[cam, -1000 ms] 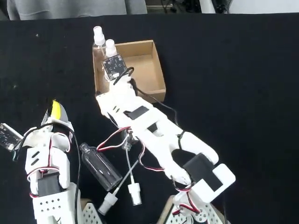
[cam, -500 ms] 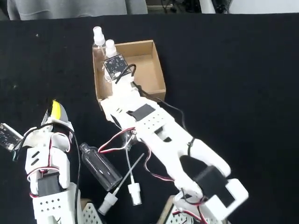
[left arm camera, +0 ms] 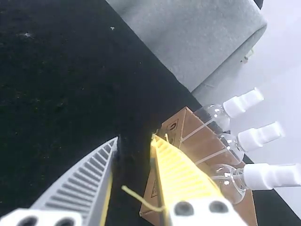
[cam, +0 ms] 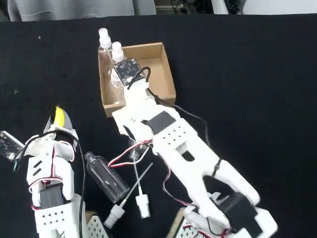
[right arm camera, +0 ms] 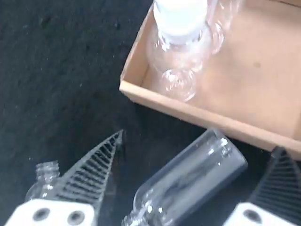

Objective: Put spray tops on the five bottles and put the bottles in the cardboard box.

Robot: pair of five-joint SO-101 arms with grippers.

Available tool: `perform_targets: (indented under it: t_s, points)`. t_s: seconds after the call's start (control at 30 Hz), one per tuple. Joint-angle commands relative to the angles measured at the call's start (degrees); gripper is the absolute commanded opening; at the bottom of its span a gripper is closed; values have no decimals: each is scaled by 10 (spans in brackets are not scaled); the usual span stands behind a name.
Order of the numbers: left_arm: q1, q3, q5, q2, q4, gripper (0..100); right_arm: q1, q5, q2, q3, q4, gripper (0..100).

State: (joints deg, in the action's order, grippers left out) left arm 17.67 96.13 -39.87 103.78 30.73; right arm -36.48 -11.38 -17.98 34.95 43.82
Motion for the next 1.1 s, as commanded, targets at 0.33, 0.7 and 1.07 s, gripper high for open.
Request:
perform_targets:
  t_s: [0.33, 0.7, 1.07]
  points:
    - [3, 13, 2, 4, -3, 102, 17, -84, -74, -28, 127, 403]
    - [3, 13, 2, 4, -3, 102, 16, -156, -16, -15, 122, 403]
    - [3, 13, 2, 4, -1, 102, 19, -234, 113, -15, 33, 403]
